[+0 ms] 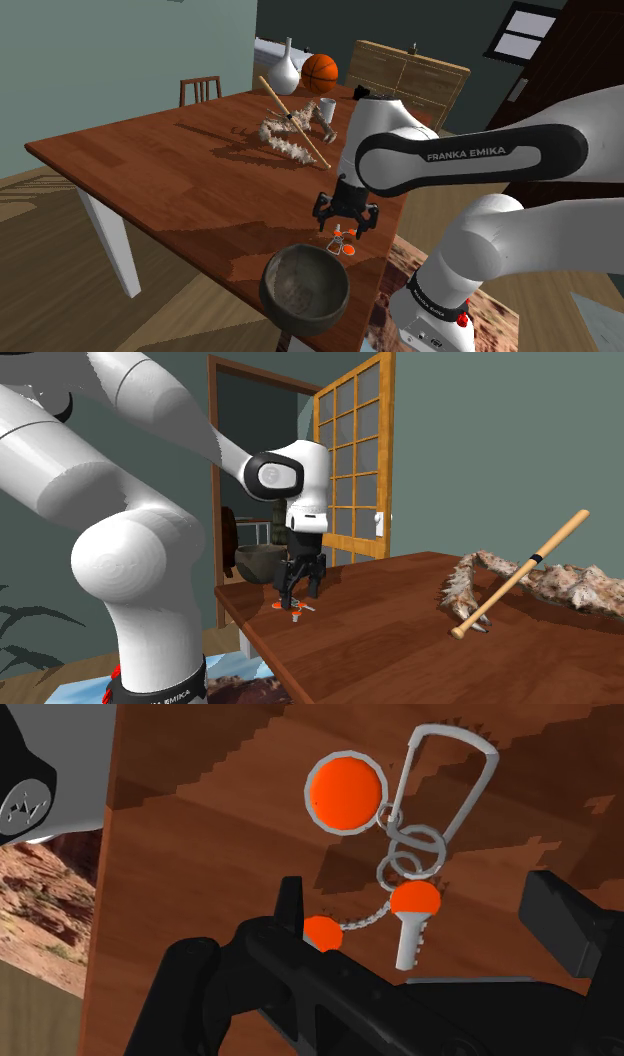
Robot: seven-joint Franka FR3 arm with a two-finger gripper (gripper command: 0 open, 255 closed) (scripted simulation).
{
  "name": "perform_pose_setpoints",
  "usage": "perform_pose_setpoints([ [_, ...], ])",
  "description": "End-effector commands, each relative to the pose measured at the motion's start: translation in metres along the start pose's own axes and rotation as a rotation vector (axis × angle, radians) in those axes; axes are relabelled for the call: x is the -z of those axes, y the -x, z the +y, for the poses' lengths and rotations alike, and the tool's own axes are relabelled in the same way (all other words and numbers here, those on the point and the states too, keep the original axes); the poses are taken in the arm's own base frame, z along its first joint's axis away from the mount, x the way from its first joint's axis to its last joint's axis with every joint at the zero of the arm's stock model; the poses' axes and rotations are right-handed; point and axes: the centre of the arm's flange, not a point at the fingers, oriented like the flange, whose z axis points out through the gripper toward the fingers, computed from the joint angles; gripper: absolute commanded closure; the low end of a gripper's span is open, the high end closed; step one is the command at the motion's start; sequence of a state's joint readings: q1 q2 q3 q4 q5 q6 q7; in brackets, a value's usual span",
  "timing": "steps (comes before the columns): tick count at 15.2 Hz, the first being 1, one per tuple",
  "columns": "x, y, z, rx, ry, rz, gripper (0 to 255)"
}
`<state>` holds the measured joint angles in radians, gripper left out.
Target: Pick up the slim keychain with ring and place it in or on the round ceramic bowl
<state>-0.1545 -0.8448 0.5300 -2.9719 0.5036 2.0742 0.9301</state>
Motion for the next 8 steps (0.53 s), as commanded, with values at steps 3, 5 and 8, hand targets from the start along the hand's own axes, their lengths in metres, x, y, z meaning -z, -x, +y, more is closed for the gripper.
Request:
perform_pose_setpoints([
  [3, -0.0009, -0.0002, 0.0000, 0.000, 0.000, 0.000, 0],
  [5, -0.0008, -0.0002, -0.0001, 0.000, 0.000, 0.000, 0],
  [8, -0.0008, -0.0002, -0.0001, 0.000, 0.000, 0.000, 255],
])
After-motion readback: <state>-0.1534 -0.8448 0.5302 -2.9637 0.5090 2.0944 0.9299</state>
